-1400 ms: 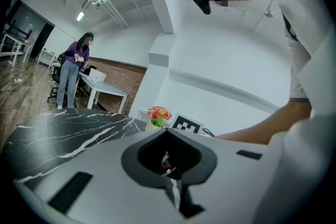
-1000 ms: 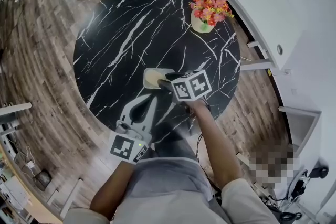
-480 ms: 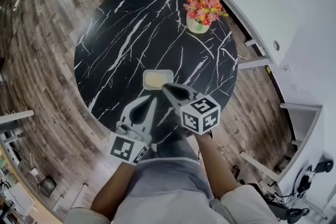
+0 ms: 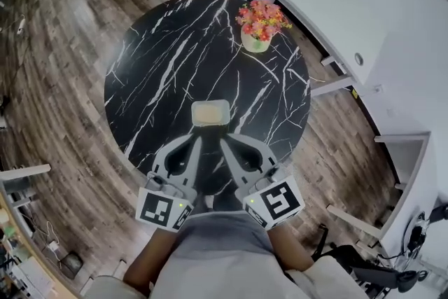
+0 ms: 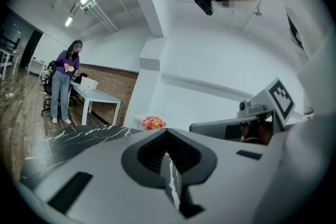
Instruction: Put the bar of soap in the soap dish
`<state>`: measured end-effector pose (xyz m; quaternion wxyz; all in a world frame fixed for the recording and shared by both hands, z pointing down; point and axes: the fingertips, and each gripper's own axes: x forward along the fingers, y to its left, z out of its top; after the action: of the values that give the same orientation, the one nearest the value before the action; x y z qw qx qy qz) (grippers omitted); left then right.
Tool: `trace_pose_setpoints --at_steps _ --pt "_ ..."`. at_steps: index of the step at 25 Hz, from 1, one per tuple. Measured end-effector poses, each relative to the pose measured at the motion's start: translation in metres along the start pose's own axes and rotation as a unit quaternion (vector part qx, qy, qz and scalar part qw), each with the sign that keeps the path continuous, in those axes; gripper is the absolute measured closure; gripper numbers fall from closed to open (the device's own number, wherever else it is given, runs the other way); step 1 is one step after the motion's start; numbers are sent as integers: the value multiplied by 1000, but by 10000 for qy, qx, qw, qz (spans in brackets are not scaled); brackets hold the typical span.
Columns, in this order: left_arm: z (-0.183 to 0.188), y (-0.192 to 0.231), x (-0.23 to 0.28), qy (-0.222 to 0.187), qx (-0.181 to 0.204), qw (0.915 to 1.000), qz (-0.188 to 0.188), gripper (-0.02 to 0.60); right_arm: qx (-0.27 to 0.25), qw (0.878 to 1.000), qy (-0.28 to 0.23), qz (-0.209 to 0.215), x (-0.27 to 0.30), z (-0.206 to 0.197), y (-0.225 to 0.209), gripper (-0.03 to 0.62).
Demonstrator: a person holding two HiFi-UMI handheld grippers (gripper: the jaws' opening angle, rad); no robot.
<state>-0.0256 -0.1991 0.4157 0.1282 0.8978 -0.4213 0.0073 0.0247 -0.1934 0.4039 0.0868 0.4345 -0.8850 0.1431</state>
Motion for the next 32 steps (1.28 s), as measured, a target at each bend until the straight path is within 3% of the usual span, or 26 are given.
trace_pose_setpoints --at_steps 10,18,32 --pt "39 -18 -22 70 392 9991 -137 578 -176 9975 -555 -399 -42 48 17 582" --pt "61 -37 -32 -71 582 9981 -193 578 -231 9968 -539 -546 -50 52 23 582" --pt "61 -33 -45 -69 532 9985 -109 578 -232 9967 -483 -618 -55 50 30 582"
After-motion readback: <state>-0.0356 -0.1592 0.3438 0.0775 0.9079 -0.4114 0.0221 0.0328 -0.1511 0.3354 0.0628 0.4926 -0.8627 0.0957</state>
